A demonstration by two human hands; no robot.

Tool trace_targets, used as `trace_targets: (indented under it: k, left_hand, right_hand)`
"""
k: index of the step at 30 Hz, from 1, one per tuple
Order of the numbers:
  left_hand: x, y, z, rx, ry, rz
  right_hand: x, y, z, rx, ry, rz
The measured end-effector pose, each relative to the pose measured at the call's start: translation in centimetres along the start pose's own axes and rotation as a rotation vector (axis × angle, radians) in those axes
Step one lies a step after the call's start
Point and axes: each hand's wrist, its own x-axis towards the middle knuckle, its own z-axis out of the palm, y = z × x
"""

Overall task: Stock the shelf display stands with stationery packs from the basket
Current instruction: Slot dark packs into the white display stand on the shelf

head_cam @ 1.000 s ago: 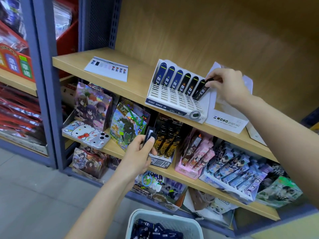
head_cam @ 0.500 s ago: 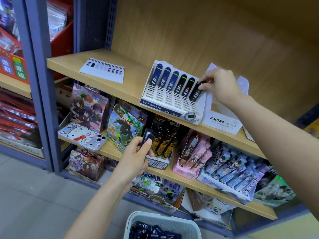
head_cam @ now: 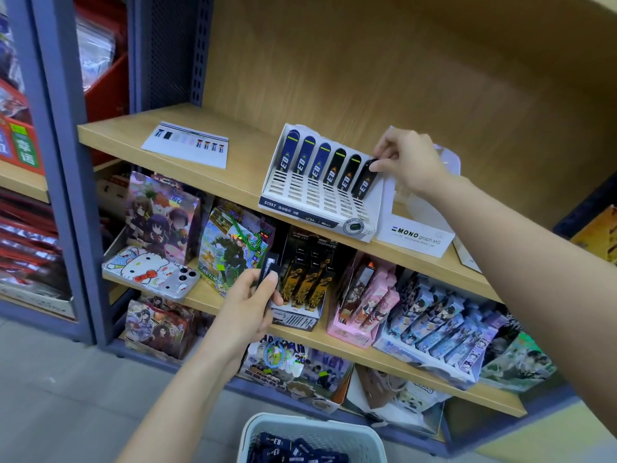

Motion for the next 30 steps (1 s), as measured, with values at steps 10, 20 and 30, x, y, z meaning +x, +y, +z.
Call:
trace_targets:
  k: [10,20,30]
  left_hand:
    - [-0.1,0.5,0.3,-0.098,-0.032,-0.055]
    - [-0.5,0.5,0.7,-0.097,-0.072,0.082]
    - [-0.3,0.6,0.2,-0.217,-0.061,0.046]
  right_hand:
    - [-0.8,0.7,1.7,-0.193,0.116,-0.074]
    - [-10.0,-5.9,4.9,0.291,-0.017,-0.107]
    - [-13.0,-7.6,6.6,0.832,-0.277,0.072]
